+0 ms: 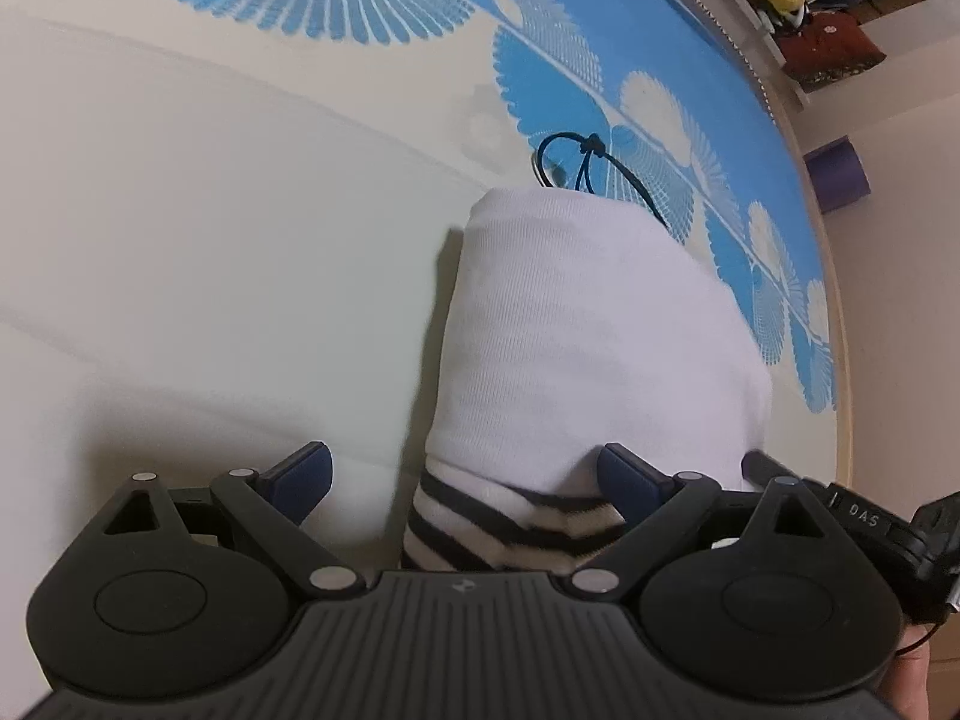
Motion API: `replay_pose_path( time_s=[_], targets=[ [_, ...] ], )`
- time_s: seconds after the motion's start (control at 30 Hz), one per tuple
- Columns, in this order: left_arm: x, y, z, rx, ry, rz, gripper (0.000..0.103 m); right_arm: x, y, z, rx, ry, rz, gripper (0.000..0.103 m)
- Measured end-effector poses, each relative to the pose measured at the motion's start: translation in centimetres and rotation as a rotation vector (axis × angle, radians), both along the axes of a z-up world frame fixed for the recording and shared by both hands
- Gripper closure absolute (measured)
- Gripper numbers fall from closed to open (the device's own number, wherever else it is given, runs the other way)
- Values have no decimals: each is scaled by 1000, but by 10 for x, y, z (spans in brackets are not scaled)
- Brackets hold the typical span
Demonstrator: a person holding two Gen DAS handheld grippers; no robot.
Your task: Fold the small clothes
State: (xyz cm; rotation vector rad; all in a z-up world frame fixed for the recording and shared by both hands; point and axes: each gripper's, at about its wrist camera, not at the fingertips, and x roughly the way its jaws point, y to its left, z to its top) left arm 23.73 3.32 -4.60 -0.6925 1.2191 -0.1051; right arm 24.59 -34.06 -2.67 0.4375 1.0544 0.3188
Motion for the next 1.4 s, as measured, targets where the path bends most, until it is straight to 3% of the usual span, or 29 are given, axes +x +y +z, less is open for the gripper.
replay_pose_path(
  time_s=[0.1, 0.2, 0.23, 0.3, 0.33, 0.37, 0.4, 0.5, 0.6, 0.63, 0.67, 0.7, 0.73, 0.77, 0.83, 0.97, 1.13, 1.2, 1.27, 1.33, 1.4],
  targets=[
    [10, -4, -10, -18, 14, -21, 6, 2, -8, -19, -94, 93, -44, 100],
    [14, -5, -13, 3, 25, -15, 6, -1, 0, -12, -108, 73, 11, 97],
    [15, -4, -15, -12, 27, -11, 6, -3, -2, -6, -112, 55, -9, 91],
    [17, -3, -15, -51, 23, -8, 6, -6, -14, 5, -79, 16, -66, 69],
    [20, -4, -15, -59, 19, -15, 6, -7, -20, 5, -61, 14, -82, 48],
    [22, -7, -18, -58, 19, -27, 6, -6, -24, 0, -49, 27, -88, 38],
    [25, -8, -21, -58, 24, -34, 6, -5, -26, -5, -39, 57, -83, 38],
    [30, -9, -30, -97, 33, -27, 5, -3, -27, -30, 4, 181, -39, 38],
    [33, -13, -31, -124, 15, -39, 5, -3, -26, -36, 25, 195, -29, 38],
    [34, -15, -31, -125, 11, -45, 8, -2, -26, -37, 26, 194, -25, 38],
    [35, -17, -29, -130, 2, -47, 23, -4, -24, -38, 23, 193, -23, 39],
    [35, -19, -26, -134, -8, -47, 26, -4, -22, -39, 17, 189, -25, 41],
    [33, -20, -20, -117, -24, -47, 37, -5, -19, -39, 10, 185, -28, 54],
    [32, -23, -12, -94, -50, -60, 47, -5, -17, -39, 8, 183, -30, 73],
    [31, -29, 4, -40, -99, -87, 58, -6, -12, -37, 17, 174, -29, 91],
    [30, -21, 44, 82, -253, -102, 67, -1, -1, -32, 47, 151, -65, 95],
    [35, 26, 80, 221, -382, 0, 66, 14, 25, -8, 204, 9, -90, 97],
    [40, 42, 87, 301, -399, 46, 54, 25, 47, -3, 215, -33, -65, 97],
    [36, 55, 97, 418, -457, 109, 29, 36, 71, -5, 181, -34, -55, 97],
    [32, 65, 102, 415, -471, 84, 29, 46, 87, -11, 162, -18, -59, 97],
    [28, 68, 98, 314, -430, 1, 30, 52, 103, -9, 77, -41, -50, 97]
  ],
)
